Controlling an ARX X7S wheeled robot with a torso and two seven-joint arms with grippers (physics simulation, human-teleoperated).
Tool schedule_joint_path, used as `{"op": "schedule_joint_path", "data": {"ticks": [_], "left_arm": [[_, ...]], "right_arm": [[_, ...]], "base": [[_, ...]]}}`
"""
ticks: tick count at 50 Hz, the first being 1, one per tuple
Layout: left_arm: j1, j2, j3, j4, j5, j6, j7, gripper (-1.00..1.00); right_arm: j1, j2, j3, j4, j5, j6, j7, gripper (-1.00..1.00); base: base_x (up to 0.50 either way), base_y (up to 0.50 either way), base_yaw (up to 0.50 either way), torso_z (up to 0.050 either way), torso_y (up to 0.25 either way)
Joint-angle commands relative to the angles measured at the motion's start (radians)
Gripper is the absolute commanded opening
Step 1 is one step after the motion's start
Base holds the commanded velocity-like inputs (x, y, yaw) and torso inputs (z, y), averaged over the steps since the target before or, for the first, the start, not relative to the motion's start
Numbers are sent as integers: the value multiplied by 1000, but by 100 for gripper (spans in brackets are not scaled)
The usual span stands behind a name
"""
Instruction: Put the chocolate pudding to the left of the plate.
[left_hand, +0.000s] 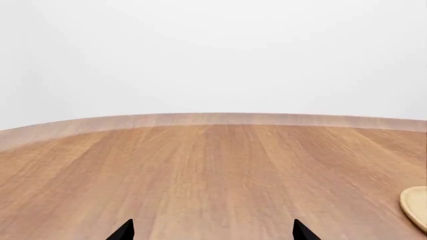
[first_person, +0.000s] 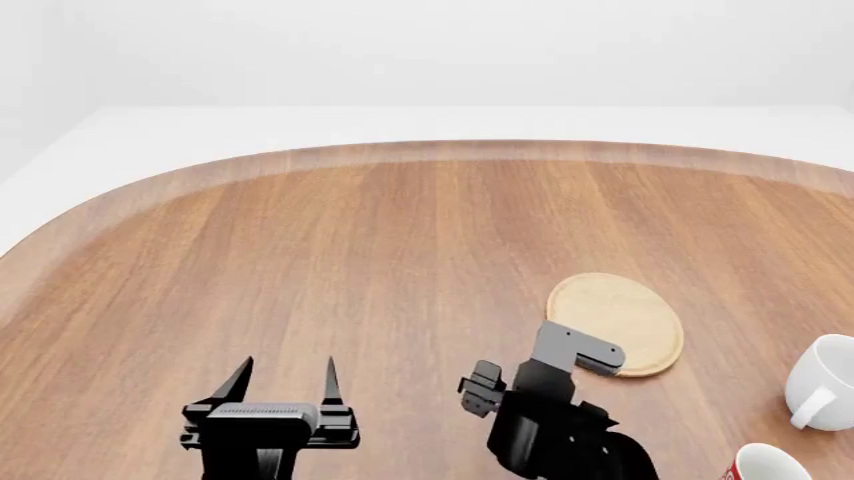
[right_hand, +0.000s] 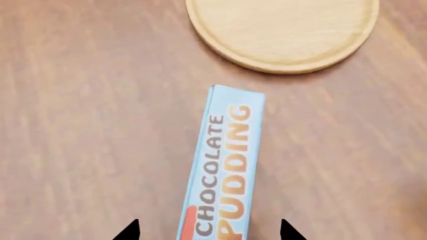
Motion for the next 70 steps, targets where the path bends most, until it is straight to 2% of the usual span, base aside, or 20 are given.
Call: {"op": "schedule_joint_path", "data": {"ticks": [1, 30, 52, 53, 70], "left_arm": [[1, -3, 4, -2, -6, 12, -1, 100], [8, -8, 5, -6, -17, 55, -17, 100], [10, -18, 17, -8, -25, 72, -19, 100], [10, -18, 17, -8, -26, 72, -20, 100], [8, -23, 25, -11, -32, 78, -24, 100]], "right_arm": [[19, 4, -26, 78, 13, -48, -10, 100], [65, 3, -78, 291, 65, -112, -70, 100], [75, 9, -97, 358, 115, -145, -78, 100], [76, 9, -97, 361, 118, -145, -79, -100], [72, 17, -115, 351, 149, -161, -61, -100]], "base": [[0, 0, 0, 0, 0], [0, 0, 0, 0, 0], [0, 0, 0, 0, 0], [0, 0, 0, 0, 0], [1, 0, 0, 0, 0]]}}
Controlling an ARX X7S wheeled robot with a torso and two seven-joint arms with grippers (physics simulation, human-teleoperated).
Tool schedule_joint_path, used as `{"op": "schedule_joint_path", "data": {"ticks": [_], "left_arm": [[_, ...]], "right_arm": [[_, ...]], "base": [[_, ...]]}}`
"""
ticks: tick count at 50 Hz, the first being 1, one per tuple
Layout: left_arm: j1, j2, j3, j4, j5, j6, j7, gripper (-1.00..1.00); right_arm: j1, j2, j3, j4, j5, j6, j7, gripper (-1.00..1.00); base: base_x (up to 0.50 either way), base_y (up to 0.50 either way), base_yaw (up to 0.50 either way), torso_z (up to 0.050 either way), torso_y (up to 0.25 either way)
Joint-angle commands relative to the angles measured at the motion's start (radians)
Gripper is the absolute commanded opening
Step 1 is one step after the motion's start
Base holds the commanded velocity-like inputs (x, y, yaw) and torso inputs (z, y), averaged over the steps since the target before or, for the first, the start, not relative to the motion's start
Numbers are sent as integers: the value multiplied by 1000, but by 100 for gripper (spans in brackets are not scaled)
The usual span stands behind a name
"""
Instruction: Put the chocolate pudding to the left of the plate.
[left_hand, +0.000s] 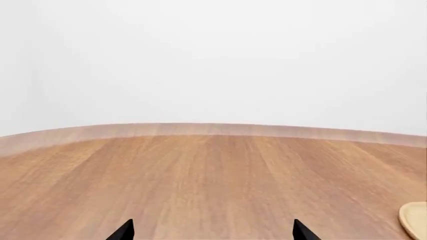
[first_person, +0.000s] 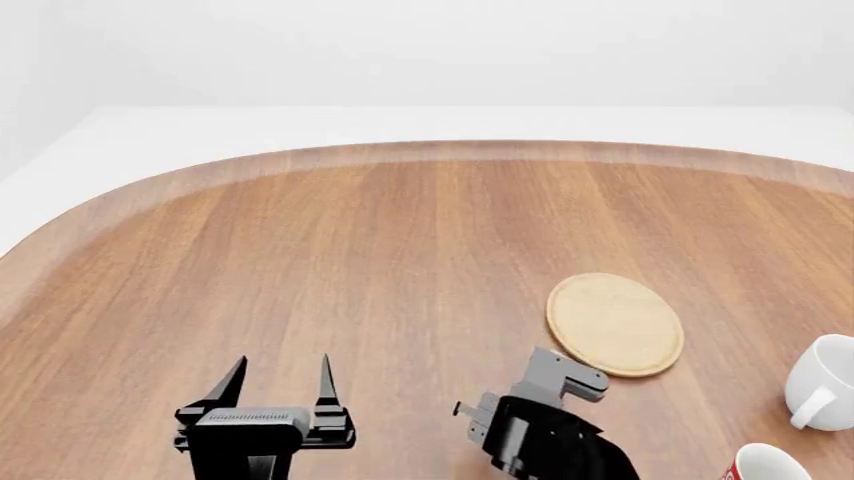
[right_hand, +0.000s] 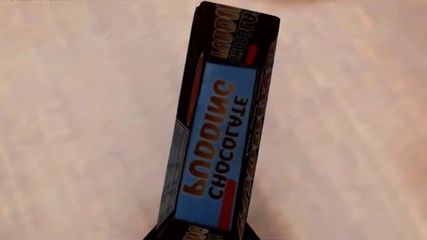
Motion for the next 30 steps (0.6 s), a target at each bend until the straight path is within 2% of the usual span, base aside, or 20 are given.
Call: {"op": "schedule_joint_path", "data": {"ticks": [1, 5, 21, 30], "left_arm": [[-1, -4, 5, -1, -4, 3, -3, 100], [-1, -6, 7, -1, -6, 3, -4, 100], [5, -9, 5, -1, -24, 28, -3, 100], [2, -12, 11, -1, -23, 24, -7, 100]], "right_arm": [[-8, 7, -15, -6, 34, -14, -1, -100], [-25, 16, -23, -54, 41, -11, 16, -100], [-147, 96, -53, -468, 132, 83, 124, -100], [-133, 161, -136, -585, 114, 111, -12, -100]], "base": [[0, 0, 0, 0, 0], [0, 0, 0, 0, 0], [0, 0, 0, 0, 0], [0, 0, 0, 0, 0]]}}
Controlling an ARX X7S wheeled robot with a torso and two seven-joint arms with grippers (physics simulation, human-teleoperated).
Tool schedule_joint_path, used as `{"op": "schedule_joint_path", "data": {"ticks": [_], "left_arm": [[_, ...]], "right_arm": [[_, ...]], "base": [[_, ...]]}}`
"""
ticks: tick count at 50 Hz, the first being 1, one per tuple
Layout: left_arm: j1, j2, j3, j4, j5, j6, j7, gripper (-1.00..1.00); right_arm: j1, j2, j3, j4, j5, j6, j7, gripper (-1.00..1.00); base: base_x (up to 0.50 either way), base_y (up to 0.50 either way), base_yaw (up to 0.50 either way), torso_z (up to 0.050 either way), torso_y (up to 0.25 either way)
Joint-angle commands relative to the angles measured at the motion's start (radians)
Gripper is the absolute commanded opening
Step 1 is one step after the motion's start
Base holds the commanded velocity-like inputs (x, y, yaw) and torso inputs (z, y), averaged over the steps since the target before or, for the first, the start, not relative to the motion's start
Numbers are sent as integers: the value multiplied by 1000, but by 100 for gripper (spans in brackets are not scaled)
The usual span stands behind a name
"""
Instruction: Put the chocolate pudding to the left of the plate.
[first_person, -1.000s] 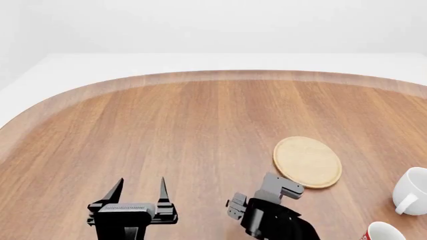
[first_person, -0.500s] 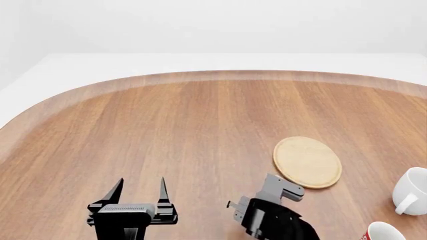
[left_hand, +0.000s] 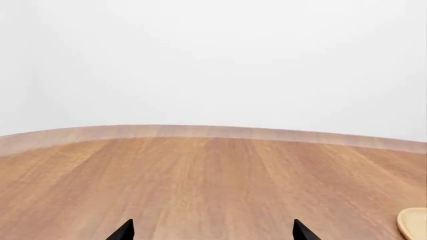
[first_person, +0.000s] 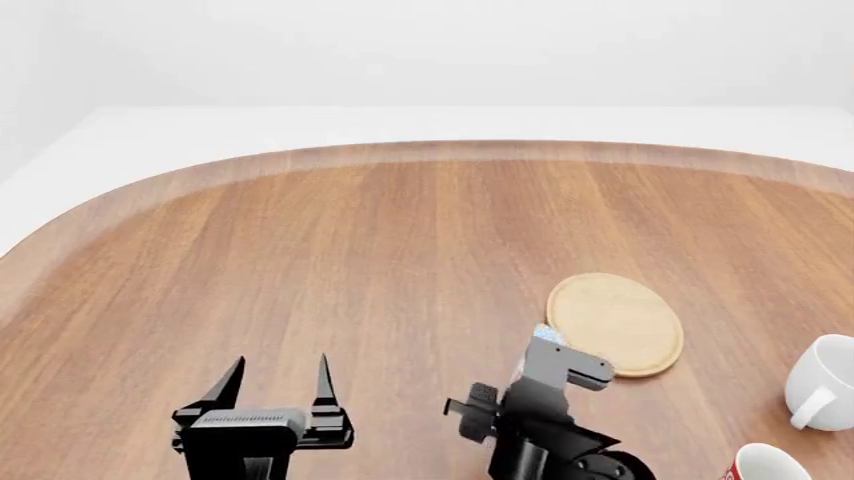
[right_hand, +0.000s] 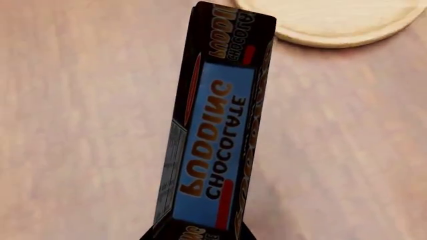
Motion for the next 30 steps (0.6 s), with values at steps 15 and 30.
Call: {"op": "schedule_joint_path", "data": {"ticks": [15, 30], "left_arm": [[-112, -97, 19, 219, -153, -440, -36, 100], [-443, -161, -29, 294, -373, -868, -73, 100]], "right_arm": [[122, 153, -138, -220, 13, 133, -236, -100], [327, 184, -136, -145, 55, 231, -294, -100]], "base": [[0, 0, 0, 0, 0], [0, 0, 0, 0, 0]]}}
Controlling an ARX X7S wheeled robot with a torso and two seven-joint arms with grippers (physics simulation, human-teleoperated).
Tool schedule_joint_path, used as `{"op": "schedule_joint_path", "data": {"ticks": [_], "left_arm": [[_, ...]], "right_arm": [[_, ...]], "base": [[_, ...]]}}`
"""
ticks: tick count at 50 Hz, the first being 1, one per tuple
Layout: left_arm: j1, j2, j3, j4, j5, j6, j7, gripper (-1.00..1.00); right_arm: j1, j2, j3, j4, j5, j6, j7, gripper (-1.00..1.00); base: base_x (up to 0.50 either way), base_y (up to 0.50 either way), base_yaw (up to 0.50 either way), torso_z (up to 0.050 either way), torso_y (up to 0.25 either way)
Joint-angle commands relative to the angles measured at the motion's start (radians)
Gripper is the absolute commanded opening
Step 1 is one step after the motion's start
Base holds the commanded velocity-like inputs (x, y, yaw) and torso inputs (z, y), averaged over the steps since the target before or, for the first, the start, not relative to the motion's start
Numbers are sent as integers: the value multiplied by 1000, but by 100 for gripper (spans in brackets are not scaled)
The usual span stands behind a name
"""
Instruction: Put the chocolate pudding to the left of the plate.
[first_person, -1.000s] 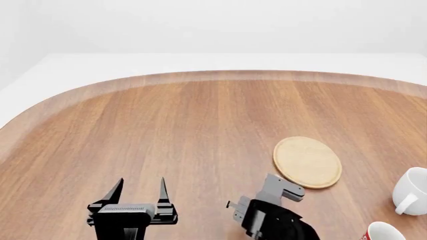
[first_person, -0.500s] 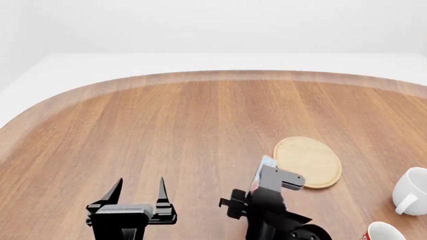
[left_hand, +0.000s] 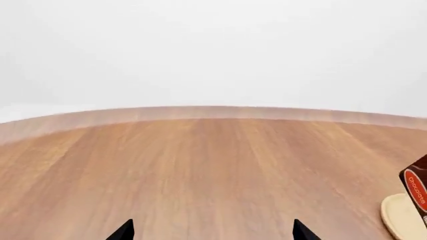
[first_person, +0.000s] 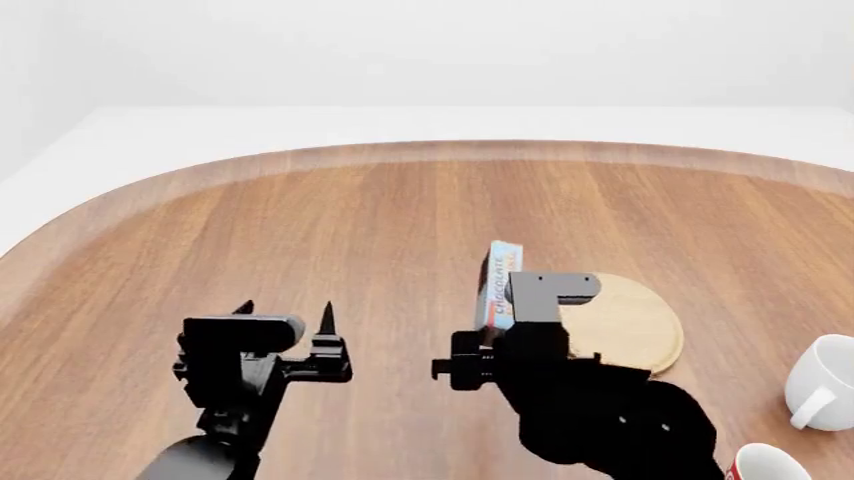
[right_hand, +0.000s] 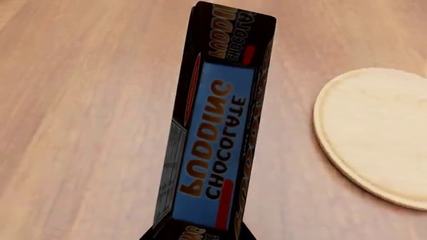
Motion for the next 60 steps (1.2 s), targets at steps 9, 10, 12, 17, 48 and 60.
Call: {"op": "schedule_joint_path", "data": {"ticks": [9, 10, 12, 17, 48, 60], "left_arm": [[-463, 4, 9, -183, -146, -398, 7, 100], [-494, 11, 14, -216, -143, -407, 11, 100], [-555, 25, 25, -288, -132, -417, 23, 100], [-702, 67, 55, -513, -93, -405, 72, 100], [-1137, 302, -55, -1549, 303, -163, 286, 100], [-1148, 320, -155, -1549, 422, -174, 278, 100]], "right_arm": [[303, -2, -38, 210, -18, 99, -137, -100], [325, -8, -44, 239, -27, 99, -150, -100], [368, -20, -60, 298, -46, 101, -174, -100], [478, -57, -128, 482, -123, 84, -288, -100], [774, -298, -74, 1342, -760, -68, -843, -100], [758, -298, -73, 1342, -806, -88, -898, -100]], "base": [[0, 0, 0, 0, 0], [0, 0, 0, 0, 0], [0, 0, 0, 0, 0], [0, 0, 0, 0, 0], [0, 0, 0, 0, 0], [0, 0, 0, 0, -119]]}}
